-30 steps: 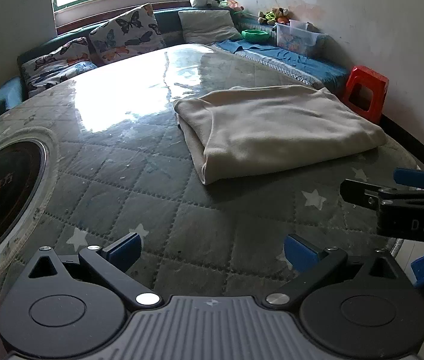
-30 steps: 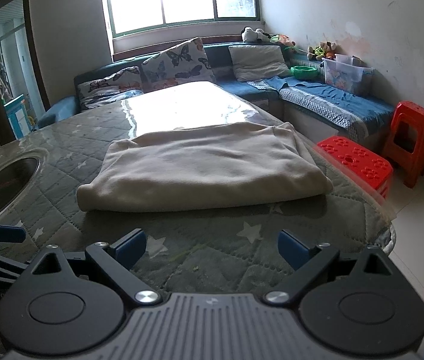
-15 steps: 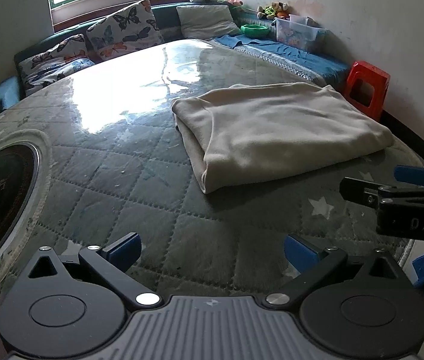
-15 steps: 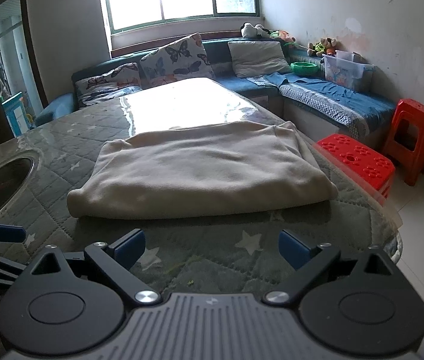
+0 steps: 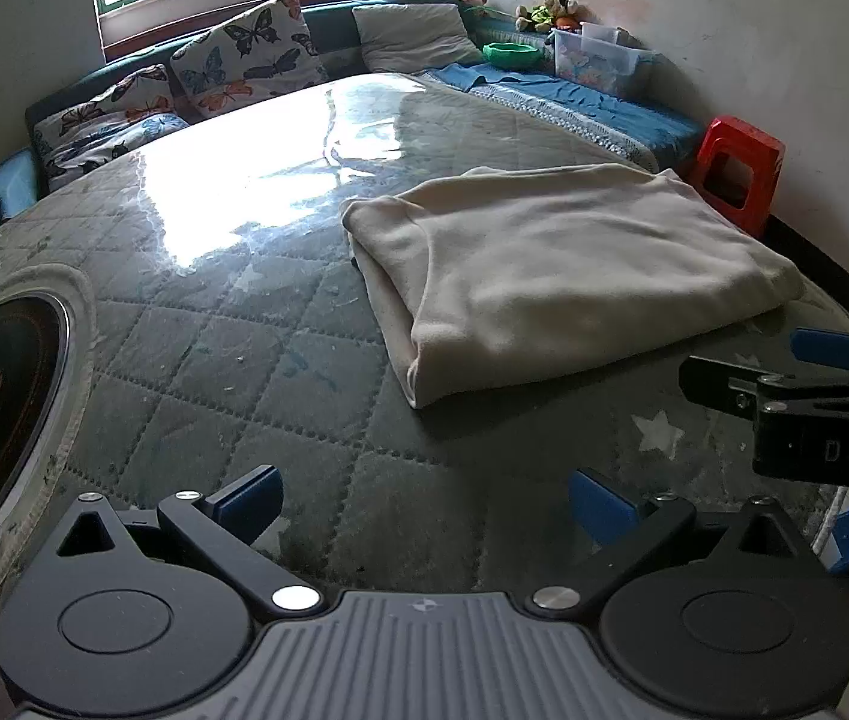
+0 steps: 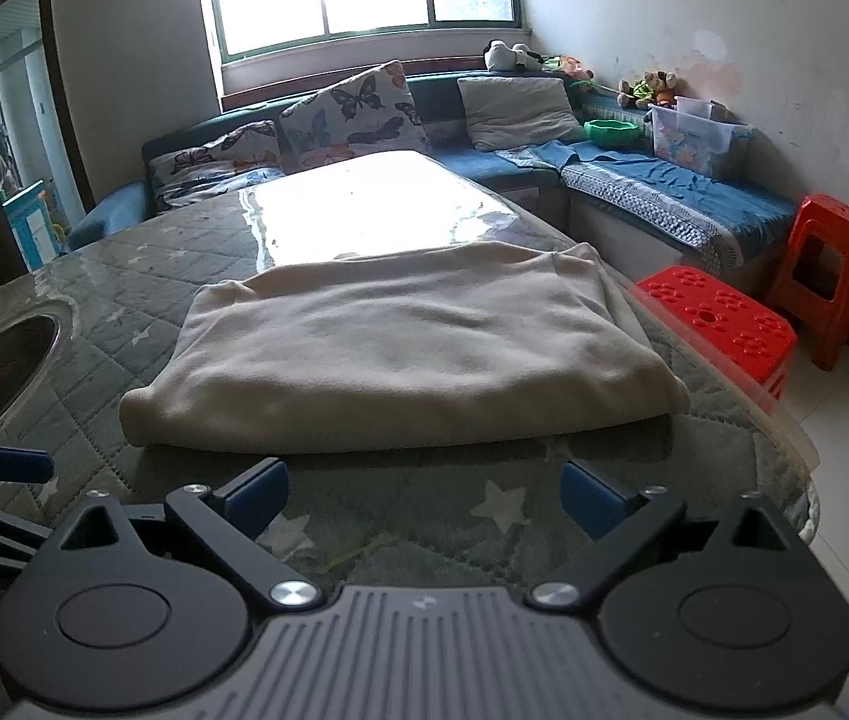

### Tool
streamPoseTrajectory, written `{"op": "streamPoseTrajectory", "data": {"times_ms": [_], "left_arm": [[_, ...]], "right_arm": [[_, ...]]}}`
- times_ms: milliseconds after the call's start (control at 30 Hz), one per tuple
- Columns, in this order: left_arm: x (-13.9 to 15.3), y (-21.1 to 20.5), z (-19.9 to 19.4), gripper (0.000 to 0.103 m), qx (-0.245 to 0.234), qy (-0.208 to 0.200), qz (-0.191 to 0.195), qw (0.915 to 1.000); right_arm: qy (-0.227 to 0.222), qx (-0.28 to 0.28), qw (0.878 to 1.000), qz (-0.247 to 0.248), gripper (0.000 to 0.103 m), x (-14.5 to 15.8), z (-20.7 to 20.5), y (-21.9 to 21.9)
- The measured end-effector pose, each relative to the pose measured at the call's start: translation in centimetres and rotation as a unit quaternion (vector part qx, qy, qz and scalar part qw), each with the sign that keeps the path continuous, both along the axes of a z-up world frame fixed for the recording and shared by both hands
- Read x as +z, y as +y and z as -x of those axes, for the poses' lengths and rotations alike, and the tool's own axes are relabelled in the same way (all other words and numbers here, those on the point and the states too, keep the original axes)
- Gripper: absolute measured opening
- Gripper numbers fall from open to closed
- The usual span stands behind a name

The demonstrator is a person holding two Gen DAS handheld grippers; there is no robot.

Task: Fold clothes

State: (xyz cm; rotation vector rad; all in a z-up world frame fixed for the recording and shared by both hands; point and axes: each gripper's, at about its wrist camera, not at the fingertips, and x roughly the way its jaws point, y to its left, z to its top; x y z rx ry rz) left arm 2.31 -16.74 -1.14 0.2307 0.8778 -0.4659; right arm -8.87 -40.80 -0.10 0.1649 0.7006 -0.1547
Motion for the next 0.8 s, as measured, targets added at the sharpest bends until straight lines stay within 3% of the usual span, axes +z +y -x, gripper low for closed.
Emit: {"op": "streamPoseTrajectory", "data": {"times_ms": [800], "left_arm": [[-0.1, -0.5, -1.6, 0.103, 0.004, -0.003, -0.005, 1.0]], "right_arm": [[0.001, 0.007, 1.0, 0.002, 0.101, 0.0, -1.4, -0.6]]}}
